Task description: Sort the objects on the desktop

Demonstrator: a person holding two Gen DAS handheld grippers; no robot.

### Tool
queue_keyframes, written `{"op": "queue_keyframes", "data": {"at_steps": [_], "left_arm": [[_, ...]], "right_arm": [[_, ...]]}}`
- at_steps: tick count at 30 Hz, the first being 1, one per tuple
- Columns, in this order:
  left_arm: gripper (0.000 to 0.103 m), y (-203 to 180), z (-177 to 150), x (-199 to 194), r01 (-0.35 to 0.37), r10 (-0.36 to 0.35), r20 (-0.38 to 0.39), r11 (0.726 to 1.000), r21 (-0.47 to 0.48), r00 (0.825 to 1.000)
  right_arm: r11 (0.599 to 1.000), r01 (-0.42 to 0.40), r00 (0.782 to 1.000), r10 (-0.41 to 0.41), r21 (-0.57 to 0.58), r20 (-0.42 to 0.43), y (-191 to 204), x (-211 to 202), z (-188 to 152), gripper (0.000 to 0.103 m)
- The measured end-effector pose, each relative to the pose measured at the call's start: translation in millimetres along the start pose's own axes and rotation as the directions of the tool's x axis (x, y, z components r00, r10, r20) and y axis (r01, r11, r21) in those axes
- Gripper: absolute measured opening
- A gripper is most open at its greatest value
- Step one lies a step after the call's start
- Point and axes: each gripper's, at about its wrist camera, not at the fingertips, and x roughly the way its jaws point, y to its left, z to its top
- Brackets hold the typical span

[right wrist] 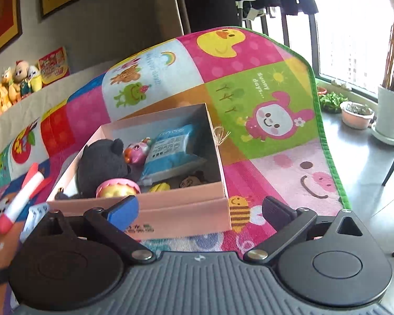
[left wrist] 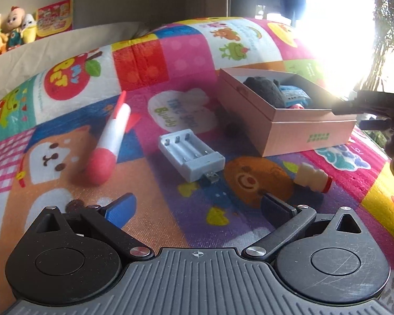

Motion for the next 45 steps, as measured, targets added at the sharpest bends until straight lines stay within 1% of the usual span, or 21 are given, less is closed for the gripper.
{"op": "queue_keyframes", "data": {"at_steps": [2,4,6,8,10,12,14,19,20,21,22,23,24,26,28,31,33,37,39,43,45], "left_arm": [[0.103,-1.1,2.9,2.1,-0.004,0.004,-0.003,1.000,0.010,1.000],[0.103,-0.4,6.9,5.5,-0.005,0.005,-0.006,1.000,0.005,1.000],[0.103,1.1,11.7,10.4,-0.003,0.003,-0.009,1.000,-0.005,1.000],[0.103,0.3,16.5,17.5,-0.006,0.006,-0.007,1.000,-0.009,1.000],[0.103,-1.8,22.1,26.9,-0.025,0.025,-0.004,1.000,-0.011,1.000],[0.103,-3.8,27.7,36.8,-0.043,0.043,-0.002,0.999,-0.014,0.999],[0.103,-6.1,34.6,45.6,-0.055,0.055,-0.001,0.998,-0.013,0.998],[0.102,-5.2,69.4,47.7,-0.065,0.064,0.098,0.998,0.007,0.993],[0.100,-2.0,77.2,50.0,-0.051,0.051,0.103,0.999,0.003,0.993],[0.085,1.8,84.1,53.7,-0.031,0.031,0.098,1.000,-0.002,0.995],[0.063,6.3,90.4,59.5,-0.004,0.005,0.080,1.000,-0.007,0.997],[0.059,10.9,95.0,65.6,0.032,-0.031,0.062,0.999,-0.011,0.998],[0.059,15.1,97.8,71.2,0.085,-0.085,0.049,0.996,-0.005,0.995],[0.059,18.4,98.6,79.7,0.159,-0.161,0.031,0.986,0.042,0.987],[0.059,15.2,95.7,84.7,0.176,-0.179,0.011,0.978,0.112,0.984],[0.057,7.0,86.4,85.8,0.182,-0.184,-0.013,0.958,0.220,0.983],[0.057,-0.3,77.1,84.8,0.166,-0.166,-0.024,0.943,0.289,0.986],[0.057,-18.5,63.6,87.4,0.134,-0.139,-0.019,0.896,0.424,0.990],[0.057,-22.0,63.7,92.3,0.103,-0.112,-0.005,0.891,0.442,0.994],[0.058,-18.8,68.2,105.7,0.094,-0.106,0.000,0.883,0.460,0.994],[0.056,-17.6,69.3,110.9,0.079,-0.091,0.002,0.879,0.471,0.996]], "right_arm": [[0.996,-0.081,0.996,0.082,0.039,-0.018,1.7,7.5,3.7,0.103],[0.997,-0.072,0.997,0.072,0.004,-0.013,11.3,10.4,3.1,0.103],[0.992,-0.123,0.992,0.122,-0.030,-0.021,13.6,9.8,0.1,0.103],[0.985,-0.173,0.985,0.172,-0.024,-0.020,11.9,3.2,-4.6,0.103],[0.987,-0.161,0.987,0.161,-0.020,0.003,11.7,-7.3,-11.2,0.103],[0.991,-0.127,0.991,0.129,-0.049,0.038,15.0,-20.6,-20.5,0.103],[0.990,-0.120,0.991,0.124,-0.071,0.050,18.2,-32.9,-31.4,0.103],[0.988,-0.114,0.992,0.119,-0.105,0.040,23.0,-52.1,-56.4,0.103],[0.988,-0.105,0.993,0.111,-0.108,0.050,23.2,-54.3,-59.5,0.103],[0.989,-0.096,0.992,0.104,-0.112,0.068,23.8,-56.9,-60.6,0.103],[0.989,-0.091,0.991,0.101,-0.112,0.083,24.2,-58.5,-60.6,0.103],[0.990,-0.092,0.991,0.101,-0.109,0.086,24.2,-58.2,-60.6,0.103],[0.990,-0.089,0.992,0.097,-0.108,0.079,24.4,-56.8,-60.8,0.103],[0.991,-0.083,0.993,0.092,-0.109,0.077,25.2,-55.9,-60.8,0.103],[0.990,-0.087,0.992,0.096,-0.111,0.080,25.0,-56.9,-61.5,0.103],[0.990,-0.087,0.992,0.096,-0.108,0.078,24.4,-56.1,-61.6,0.103],[0.991,-0.088,0.992,0.096,-0.104,0.077,23.6,-55.6,-61.3,0.103],[0.990,-0.087,0.993,0.095,-0.108,0.071,25.1,-54.5,-60.8,0.103],[0.990,-0.083,0.993,0.092,-0.115,0.073,26.2,-54.8,-61.3,0.103],[0.990,-0.071,0.994,0.080,-0.122,0.071,28.1,-54.2,-61.6,0.103],[0.990,-0.069,0.995,0.078,-0.126,0.069,28.6,-54.0,-62.0,0.103]]}}
